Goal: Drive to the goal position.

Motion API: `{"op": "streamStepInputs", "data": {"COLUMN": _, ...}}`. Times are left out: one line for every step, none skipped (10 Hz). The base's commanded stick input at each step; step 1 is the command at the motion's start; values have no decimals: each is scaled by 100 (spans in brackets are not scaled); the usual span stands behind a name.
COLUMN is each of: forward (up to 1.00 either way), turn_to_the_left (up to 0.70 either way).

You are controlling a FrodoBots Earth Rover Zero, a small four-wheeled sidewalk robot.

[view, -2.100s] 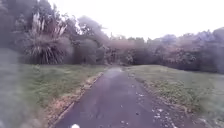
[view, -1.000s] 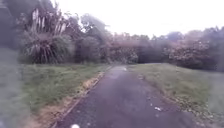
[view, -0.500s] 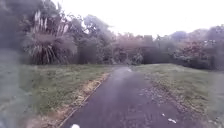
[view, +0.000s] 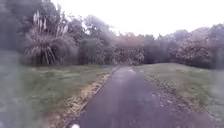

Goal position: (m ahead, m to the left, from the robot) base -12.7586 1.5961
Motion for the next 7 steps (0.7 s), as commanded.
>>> {"op": "streamStepInputs", "data": {"forward": 60, "turn_to_the_left": 0}}
{"op": "streamStepInputs", "data": {"forward": 60, "turn_to_the_left": 0}}
{"op": "streamStepInputs", "data": {"forward": 60, "turn_to_the_left": 0}}
{"op": "streamStepInputs", "data": {"forward": 60, "turn_to_the_left": -15}}
{"op": "streamStepInputs", "data": {"forward": 60, "turn_to_the_left": -15}}
{"op": "streamStepInputs", "data": {"forward": 60, "turn_to_the_left": -15}}
{"op": "streamStepInputs", "data": {"forward": 60, "turn_to_the_left": -15}}
